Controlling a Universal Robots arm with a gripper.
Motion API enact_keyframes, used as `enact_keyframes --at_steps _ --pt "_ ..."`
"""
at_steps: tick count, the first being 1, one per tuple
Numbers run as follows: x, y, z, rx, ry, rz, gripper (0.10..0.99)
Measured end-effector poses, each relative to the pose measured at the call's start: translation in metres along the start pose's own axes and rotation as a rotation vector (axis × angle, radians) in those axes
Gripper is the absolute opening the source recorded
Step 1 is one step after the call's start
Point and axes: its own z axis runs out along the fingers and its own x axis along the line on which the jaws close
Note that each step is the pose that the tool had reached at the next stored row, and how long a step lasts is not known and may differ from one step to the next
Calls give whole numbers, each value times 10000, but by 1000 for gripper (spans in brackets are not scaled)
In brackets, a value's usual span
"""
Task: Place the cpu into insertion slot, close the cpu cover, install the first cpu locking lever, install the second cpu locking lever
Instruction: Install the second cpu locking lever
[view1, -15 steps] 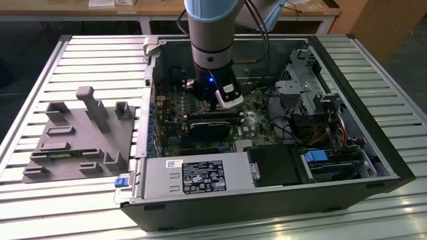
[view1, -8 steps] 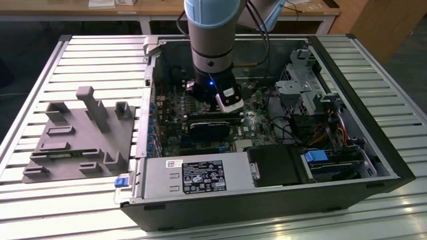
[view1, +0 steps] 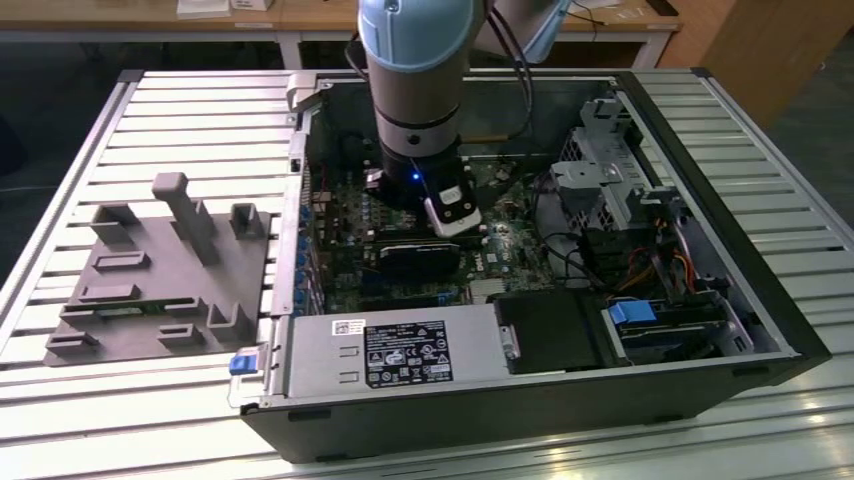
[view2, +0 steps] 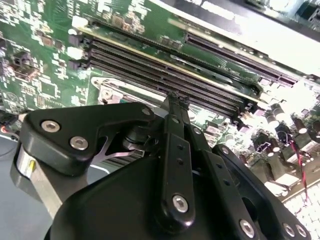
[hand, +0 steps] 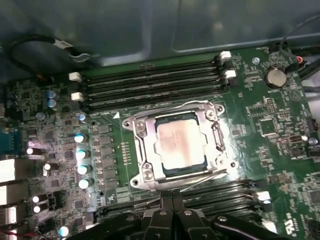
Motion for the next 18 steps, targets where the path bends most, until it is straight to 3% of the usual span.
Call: enact_keyframes --at_steps 5,11,18 --pt "52 -39 18 -364 80 -30 102" --pt "92 -97 35 -697 155 -58 102" --pt "106 -159 56 -889 196 -76 102"
